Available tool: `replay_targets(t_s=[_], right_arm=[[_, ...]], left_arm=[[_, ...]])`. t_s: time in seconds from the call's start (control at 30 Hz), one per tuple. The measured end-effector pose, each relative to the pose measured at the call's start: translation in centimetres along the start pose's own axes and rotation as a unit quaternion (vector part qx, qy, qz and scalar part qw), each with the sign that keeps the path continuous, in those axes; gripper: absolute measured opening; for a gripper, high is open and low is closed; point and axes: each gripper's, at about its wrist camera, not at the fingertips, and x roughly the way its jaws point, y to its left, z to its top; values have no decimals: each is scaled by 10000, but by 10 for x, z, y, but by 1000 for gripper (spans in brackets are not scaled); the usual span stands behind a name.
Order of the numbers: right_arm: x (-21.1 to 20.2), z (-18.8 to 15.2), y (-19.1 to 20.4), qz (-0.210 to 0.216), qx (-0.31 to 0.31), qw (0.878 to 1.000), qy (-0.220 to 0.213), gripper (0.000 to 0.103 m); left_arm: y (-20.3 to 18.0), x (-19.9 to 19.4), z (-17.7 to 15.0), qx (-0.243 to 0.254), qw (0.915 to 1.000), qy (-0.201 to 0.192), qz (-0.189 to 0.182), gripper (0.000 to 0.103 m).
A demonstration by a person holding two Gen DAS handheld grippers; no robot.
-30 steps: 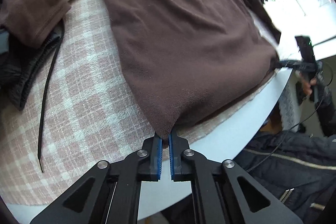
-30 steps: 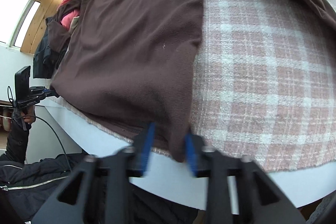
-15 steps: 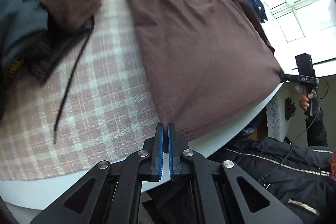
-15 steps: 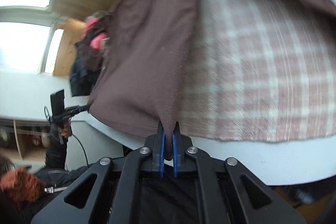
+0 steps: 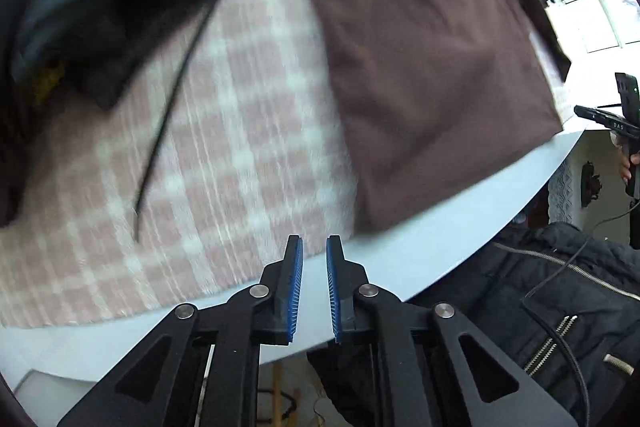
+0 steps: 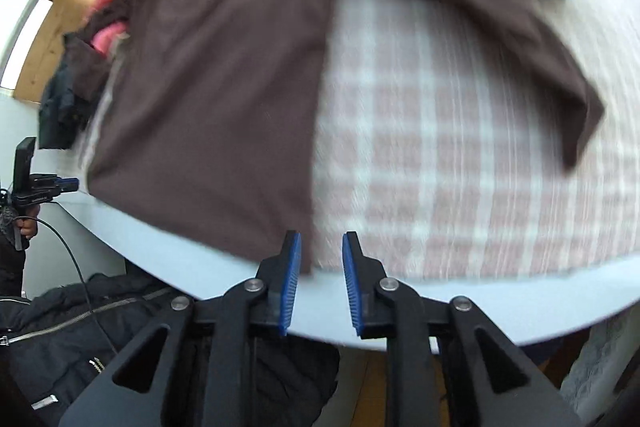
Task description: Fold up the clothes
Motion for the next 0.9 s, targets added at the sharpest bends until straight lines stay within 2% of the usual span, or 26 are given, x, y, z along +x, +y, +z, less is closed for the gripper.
replay_targets(t_s=[0.1,0.17,0.2,0.27,0.33,0.4,0.47,0.53,0.63,0.73,0.77,0.83,0.87,0.9], right_arm=[[4,54,31,-7,-469,9981,-411,21],[12,95,47,-258,-812,9943,-645,16],[18,119,54,-422,-893,9924,-730,7],[30,160,54,-533,-858,9916,-813,5],[43,199,47,-768,-738,9902,-905,5],[53,238,31,-916,-566,9895,-960,5],[65,274,21,-972,-490,9896,-940,5],[83,307,17,-1213,-542,9877,-821,5],[112,350,11,-1538,-485,9853,-565,5],[129,369,-5,-1749,-343,9834,-326,2],[128,372,-7,-1881,-331,9809,-373,2],[129,379,-11,-2407,-381,9691,-390,0],[129,381,-10,-2455,-374,9679,-381,0],[129,383,-8,-2480,-358,9674,-367,0]], left_arm=[[-21,-16,47,585,9965,-463,372,10],[-33,-19,85,950,9908,-731,629,11],[-36,-18,106,1064,9881,-835,727,11],[-45,-11,155,1213,9829,-985,970,12],[-48,-3,198,1223,9797,-1122,1125,12],[-42,1,236,1185,9793,-1214,1107,12],[-28,2,264,1191,9777,-1310,1129,12],[-16,8,291,1070,9803,-1290,1044,12],[5,21,323,981,9818,-1211,1087,14],[29,42,340,732,9853,-947,1218,16],[37,42,342,673,9869,-999,1076,17],[47,40,345,676,9873,-1064,966,20],[49,39,345,727,9859,-1112,1019,22],[50,39,346,763,9816,-1185,1290,23]])
